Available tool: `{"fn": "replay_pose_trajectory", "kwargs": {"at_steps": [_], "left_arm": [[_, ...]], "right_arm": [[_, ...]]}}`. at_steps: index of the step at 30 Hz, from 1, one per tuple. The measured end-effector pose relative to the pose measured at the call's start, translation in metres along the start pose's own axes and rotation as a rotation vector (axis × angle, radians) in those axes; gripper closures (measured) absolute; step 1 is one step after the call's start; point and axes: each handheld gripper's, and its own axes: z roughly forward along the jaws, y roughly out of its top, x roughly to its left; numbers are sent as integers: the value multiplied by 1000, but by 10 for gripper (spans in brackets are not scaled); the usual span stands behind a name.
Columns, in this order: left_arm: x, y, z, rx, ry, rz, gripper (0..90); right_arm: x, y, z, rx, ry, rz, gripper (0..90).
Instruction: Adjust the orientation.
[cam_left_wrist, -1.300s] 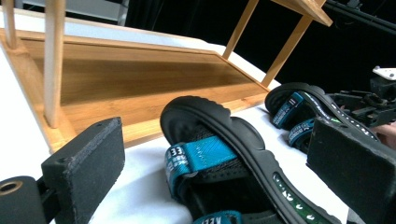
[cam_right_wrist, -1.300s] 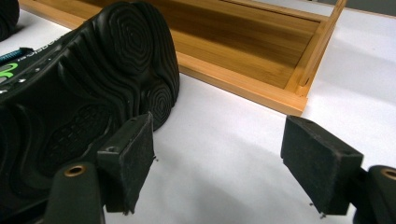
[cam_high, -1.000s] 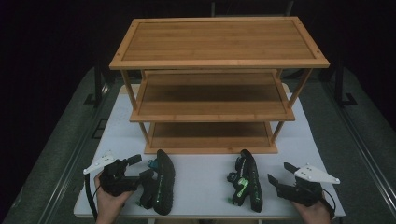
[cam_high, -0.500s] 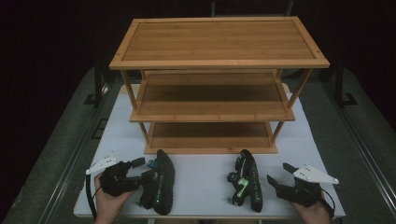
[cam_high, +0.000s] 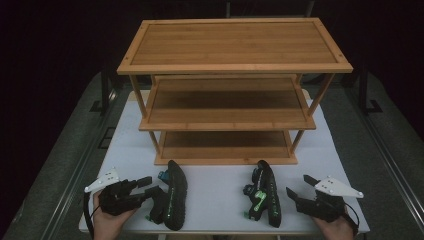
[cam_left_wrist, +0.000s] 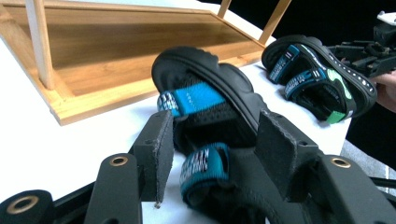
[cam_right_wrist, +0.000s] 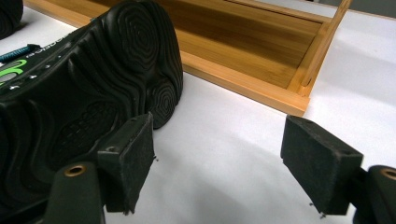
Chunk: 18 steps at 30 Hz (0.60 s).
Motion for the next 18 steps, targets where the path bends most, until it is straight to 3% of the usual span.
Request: {"fn": "replay_pose_trajectory", "kwargs": {"at_steps": [8, 10, 18], "left_arm": [[6, -1, -10, 7, 8, -16, 558], [8, -2, -14, 22, 2, -11, 600], [12, -7, -15, 97, -16, 2, 604]], "right_arm": [[2, 1, 0, 2, 1, -6, 252], [2, 0, 0, 1, 1, -5, 252], [2, 0, 0, 1, 3, -6, 252]]}}
